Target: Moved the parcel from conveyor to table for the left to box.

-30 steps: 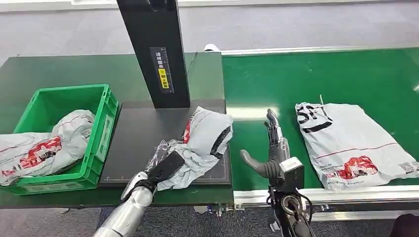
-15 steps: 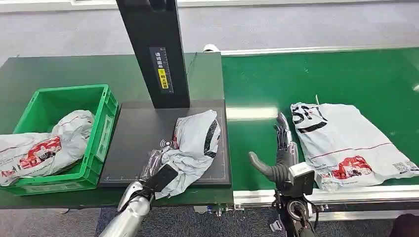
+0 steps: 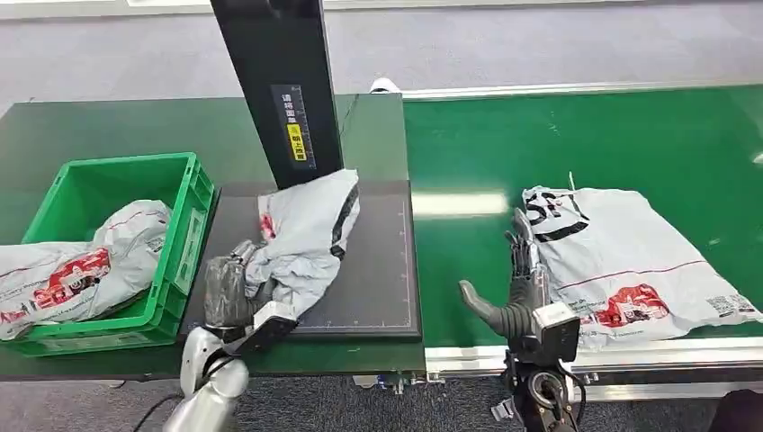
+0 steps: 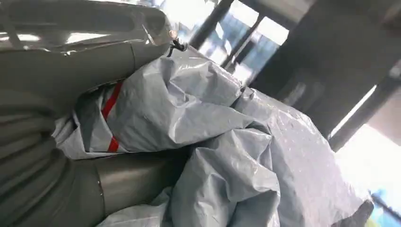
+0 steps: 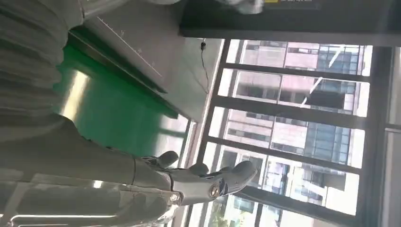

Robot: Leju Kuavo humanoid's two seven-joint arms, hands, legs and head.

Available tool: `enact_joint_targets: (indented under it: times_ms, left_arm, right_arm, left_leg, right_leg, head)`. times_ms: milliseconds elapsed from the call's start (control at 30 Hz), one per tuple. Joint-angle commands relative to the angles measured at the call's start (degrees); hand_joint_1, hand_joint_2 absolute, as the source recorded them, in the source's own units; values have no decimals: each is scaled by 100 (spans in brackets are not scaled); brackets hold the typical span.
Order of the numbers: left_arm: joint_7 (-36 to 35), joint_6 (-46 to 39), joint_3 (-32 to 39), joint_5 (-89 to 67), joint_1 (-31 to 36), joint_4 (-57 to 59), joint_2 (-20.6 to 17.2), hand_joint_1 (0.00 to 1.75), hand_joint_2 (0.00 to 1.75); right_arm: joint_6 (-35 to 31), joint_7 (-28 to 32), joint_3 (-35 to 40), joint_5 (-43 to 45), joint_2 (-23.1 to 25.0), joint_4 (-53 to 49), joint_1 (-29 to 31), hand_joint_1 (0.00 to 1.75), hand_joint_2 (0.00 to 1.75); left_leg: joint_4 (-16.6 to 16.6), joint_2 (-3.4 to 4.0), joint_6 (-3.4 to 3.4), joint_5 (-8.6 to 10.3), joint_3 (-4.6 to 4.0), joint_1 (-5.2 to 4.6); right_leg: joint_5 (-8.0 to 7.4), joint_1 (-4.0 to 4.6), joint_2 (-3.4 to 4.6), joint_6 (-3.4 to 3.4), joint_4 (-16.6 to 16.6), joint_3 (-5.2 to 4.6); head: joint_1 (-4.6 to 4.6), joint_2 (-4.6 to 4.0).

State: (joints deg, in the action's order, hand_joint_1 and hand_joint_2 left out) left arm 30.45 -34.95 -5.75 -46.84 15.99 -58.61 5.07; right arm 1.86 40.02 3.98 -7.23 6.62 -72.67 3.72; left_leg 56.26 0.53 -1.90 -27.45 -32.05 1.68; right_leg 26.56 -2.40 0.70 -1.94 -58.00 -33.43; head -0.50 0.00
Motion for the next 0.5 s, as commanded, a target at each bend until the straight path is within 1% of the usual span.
enact_joint_targets:
  times_ms: [33,67,100,133,167,200,267,300,333,400,433,467,500]
  left_arm:
    - [253,-505,327,-27,55,-1397,-211,175,175]
    - [435,-505,374,189,78,-1479,-200,175,175]
    - [567,-505,460,175,80,-1572,-169,175,175]
    - [621,-505,575,104,80,-1699,-122,175,175]
    - [651,-505,800,-132,112,-1763,-21,175,175]
    - [625,-505,871,-268,122,-1775,11,175,175]
    - [494,-505,1437,-1037,295,-1729,205,175,175]
    - [556,-505,1490,-1000,372,-1619,178,175,175]
    - [536,-505,1718,-1314,422,-1643,233,175,175]
    - [346,-505,2141,-1814,574,-1550,340,175,175]
    - [185,-505,2231,-1903,688,-1363,255,175,175]
    - [-260,-505,2400,-2175,868,-1134,189,175,175]
    - [-468,-505,2354,-2212,1064,-823,22,175,175]
  right_arm:
    - [10,-2,-104,-57,-9,212,132,0,175]
    - [7,-2,-93,-61,-12,249,158,0,175]
    - [16,-2,-80,-61,-17,278,181,0,175]
    - [27,-2,-65,-67,-21,309,204,0,175]
    - [32,-2,-34,-75,-21,373,247,0,175]
    - [32,-2,-24,-76,-25,378,251,0,175]
    - [33,-2,55,-91,-48,366,235,0,175]
    - [21,-2,69,-91,-45,351,218,0,175]
    - [20,-2,87,-92,-55,337,208,0,175]
    - [2,-2,120,-102,-68,307,175,0,175]
    - [-28,-2,124,-115,-75,272,138,0,175]
    - [-53,-2,123,-129,-90,253,104,0,175]
    - [-63,-2,108,-126,-106,217,66,0,175]
  left_leg:
    - [4,-4,11,-2,-6,5]
    - [5,-2,15,-2,-6,7]
    - [4,0,13,-1,-7,6]
    - [1,-1,21,0,-4,7]
    - [4,-4,24,-1,-6,9]
    - [4,-1,25,-1,-7,9]
    - [4,1,12,0,-10,5]
    - [1,-4,17,1,-6,6]
    - [4,-4,10,0,-8,5]
    - [1,-6,18,2,-5,9]
    - [4,-4,10,1,-8,6]
    - [3,-3,14,1,-7,7]
    - [2,-3,5,3,-7,5]
  right_leg:
    - [0,10,-7,19,0,-2]
    - [-2,12,-6,23,2,-3]
    - [-3,10,-3,18,2,-4]
    - [-5,14,-6,27,8,0]
    - [-6,17,-9,30,9,1]
    - [-7,17,-7,31,9,-1]
    - [-3,9,-3,17,2,-5]
    - [-4,12,-8,23,6,0]
    - [-2,9,-7,16,2,-3]
    - [-5,16,-11,29,7,1]
    - [-2,9,-7,17,1,-4]
    - [-4,13,-7,25,3,-3]
    - [-3,8,-7,14,0,-6]
  head:
    - [0,0]
    - [-2,0]
    - [0,0]
    - [-2,0]
    - [0,0]
    - [-2,0]
    - [-2,0]
    - [-2,0]
    - [-2,0]
    - [-2,0]
    - [0,0]
    - [-2,0]
    - [-2,0]
